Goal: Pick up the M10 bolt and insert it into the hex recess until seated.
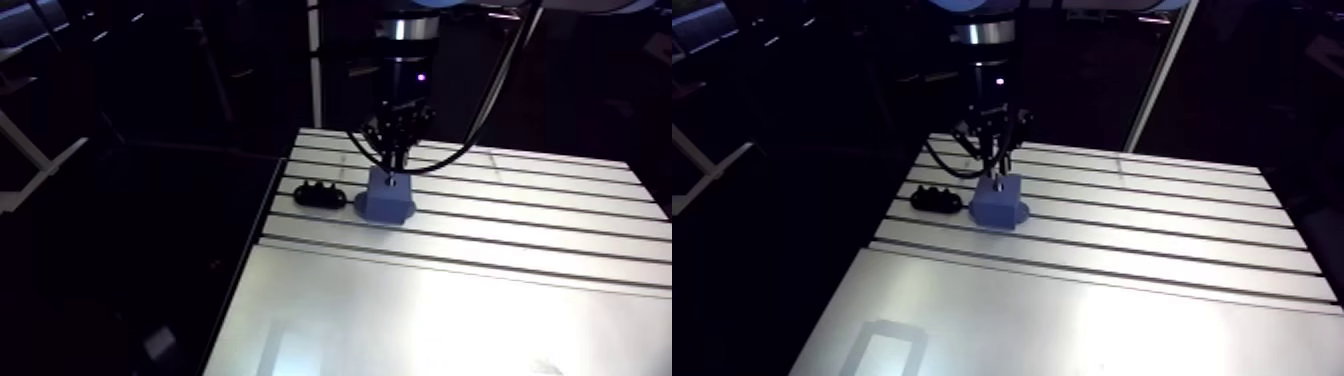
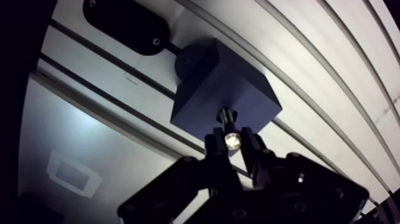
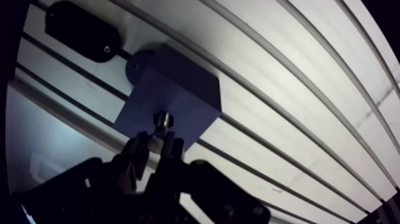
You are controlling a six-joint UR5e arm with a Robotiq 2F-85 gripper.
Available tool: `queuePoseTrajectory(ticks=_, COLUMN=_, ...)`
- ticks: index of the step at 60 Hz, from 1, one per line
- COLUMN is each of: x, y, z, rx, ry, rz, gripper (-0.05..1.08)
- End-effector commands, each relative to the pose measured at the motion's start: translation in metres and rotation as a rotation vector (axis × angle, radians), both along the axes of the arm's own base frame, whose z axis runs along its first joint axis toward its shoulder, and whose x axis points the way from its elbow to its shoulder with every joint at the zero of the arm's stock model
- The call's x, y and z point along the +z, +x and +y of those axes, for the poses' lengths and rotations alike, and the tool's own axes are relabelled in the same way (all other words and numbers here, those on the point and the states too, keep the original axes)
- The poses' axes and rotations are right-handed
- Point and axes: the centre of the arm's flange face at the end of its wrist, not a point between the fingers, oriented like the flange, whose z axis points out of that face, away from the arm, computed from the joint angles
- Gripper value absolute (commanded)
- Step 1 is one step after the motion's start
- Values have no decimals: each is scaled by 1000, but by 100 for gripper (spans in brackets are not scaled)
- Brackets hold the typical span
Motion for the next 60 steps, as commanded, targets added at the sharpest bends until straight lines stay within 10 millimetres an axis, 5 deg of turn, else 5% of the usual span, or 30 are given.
queuePoseTrajectory(ticks=1, x=-1, y=-1, z=0, rx=1, ry=-4, rz=8, gripper=108)
queuePoseTrajectory(ticks=43, x=-1, y=-2, z=0, rx=5, ry=-4, rz=12, gripper=103)
queuePoseTrajectory(ticks=47, x=-2, y=0, z=-1, rx=17, ry=-4, rz=7, gripper=83)
queuePoseTrajectory(ticks=49, x=-4, y=3, z=-3, rx=28, ry=-3, rz=1, gripper=57)
queuePoseTrajectory(ticks=51, x=-4, y=3, z=-3, rx=28, ry=-3, rz=1, gripper=57)
queuePoseTrajectory(ticks=53, x=-6, y=6, z=-7, rx=39, ry=-1, rz=-9, gripper=34)
queuePoseTrajectory(ticks=55, x=-6, y=7, z=-9, rx=43, ry=-1, rz=-8, gripper=23)
queuePoseTrajectory(ticks=60, x=-8, y=9, z=-10, rx=54, ry=-1, rz=-13, gripper=10)
